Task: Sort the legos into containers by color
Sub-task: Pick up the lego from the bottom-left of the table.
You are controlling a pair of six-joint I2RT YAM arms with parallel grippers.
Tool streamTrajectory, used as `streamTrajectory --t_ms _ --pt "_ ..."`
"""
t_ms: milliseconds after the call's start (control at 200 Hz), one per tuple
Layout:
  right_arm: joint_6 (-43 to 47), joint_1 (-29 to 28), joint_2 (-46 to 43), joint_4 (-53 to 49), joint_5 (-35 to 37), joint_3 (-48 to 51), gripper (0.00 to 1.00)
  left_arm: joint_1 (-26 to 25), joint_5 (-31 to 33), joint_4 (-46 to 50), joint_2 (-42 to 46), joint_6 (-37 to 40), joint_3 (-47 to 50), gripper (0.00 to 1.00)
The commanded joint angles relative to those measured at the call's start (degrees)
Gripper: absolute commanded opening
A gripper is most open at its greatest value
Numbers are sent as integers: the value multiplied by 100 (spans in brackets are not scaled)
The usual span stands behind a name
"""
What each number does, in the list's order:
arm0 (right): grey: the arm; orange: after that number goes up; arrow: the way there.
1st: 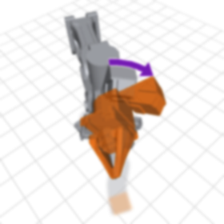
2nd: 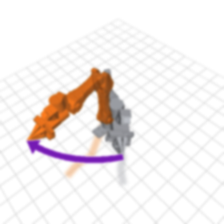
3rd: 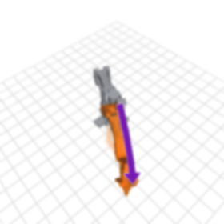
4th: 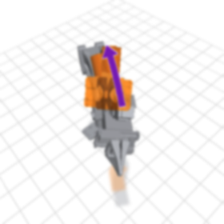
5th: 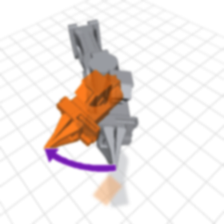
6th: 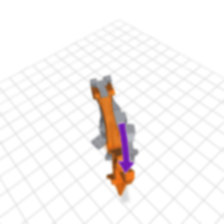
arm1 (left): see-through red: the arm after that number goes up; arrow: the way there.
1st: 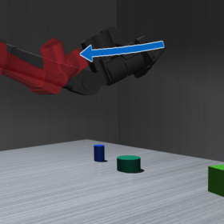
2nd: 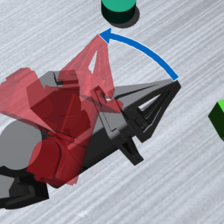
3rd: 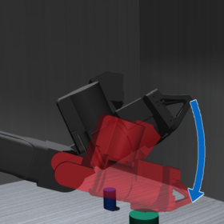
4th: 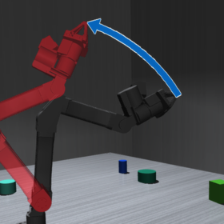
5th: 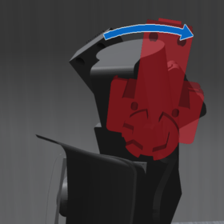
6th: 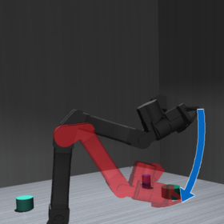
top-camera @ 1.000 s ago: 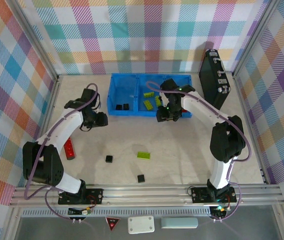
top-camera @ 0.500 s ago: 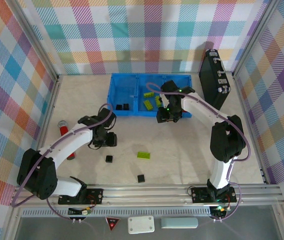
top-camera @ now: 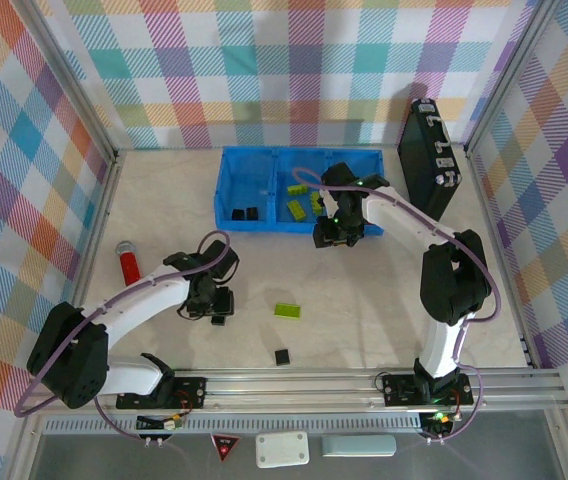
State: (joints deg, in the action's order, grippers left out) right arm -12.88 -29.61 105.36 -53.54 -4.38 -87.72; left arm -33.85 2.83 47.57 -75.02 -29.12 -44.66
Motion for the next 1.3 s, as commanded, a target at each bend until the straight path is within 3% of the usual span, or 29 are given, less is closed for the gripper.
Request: streamTrajectory --t_ms 0,440,860,1295 --pt "25 -52 -156 -39 -83 2 44 -137 -24 -157 1 -233 188 54" --pt "1 -90 -169 -82 -36 18 44 -331 99 -507 -325 -252 415 50" --pt "32 -111 -191 -166 21 8 44 -394 222 -507 -452 -221 336 34" --pt "-28 -199 -247 -210 76 14 44 -411 385 -258 -214 -303 52 34"
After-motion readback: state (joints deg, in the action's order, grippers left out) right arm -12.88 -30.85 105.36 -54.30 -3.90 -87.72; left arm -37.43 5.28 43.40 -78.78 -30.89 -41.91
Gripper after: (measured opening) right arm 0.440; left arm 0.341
